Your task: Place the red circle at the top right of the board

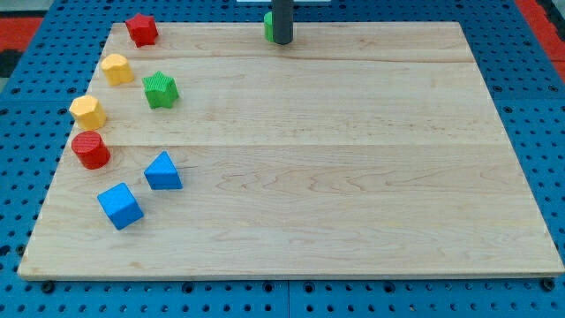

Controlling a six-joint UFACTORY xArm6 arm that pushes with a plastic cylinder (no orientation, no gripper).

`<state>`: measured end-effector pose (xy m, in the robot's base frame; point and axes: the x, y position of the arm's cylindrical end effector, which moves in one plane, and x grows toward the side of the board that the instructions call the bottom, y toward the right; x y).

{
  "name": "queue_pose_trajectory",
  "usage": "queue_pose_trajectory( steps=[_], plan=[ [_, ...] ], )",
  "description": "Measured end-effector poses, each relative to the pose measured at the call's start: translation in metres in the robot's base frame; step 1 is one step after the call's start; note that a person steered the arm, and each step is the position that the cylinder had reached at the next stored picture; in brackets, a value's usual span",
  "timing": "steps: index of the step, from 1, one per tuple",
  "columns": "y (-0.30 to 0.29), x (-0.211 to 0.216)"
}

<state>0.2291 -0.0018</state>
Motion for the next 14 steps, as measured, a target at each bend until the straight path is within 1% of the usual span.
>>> queue_pose_trajectory(
  steps=[1, 2, 3, 4, 5, 6, 7, 8, 9, 10, 11, 12, 13, 14],
  plan=[
    [-0.016, 0.029],
    [-0.078, 0.038],
    [-0.094, 0.038],
    [-0.095, 0.038],
    [-0.099, 0.054],
    [-0.159, 0.066],
    [-0.202, 0.087],
    [-0.196, 0.123],
    [-0.183, 0.176],
    [-0.19, 0.232],
    [-0.193, 0.279],
    [-0.26, 0.279],
    [-0.272, 0.259],
    [-0.257, 0.241]
  ],
)
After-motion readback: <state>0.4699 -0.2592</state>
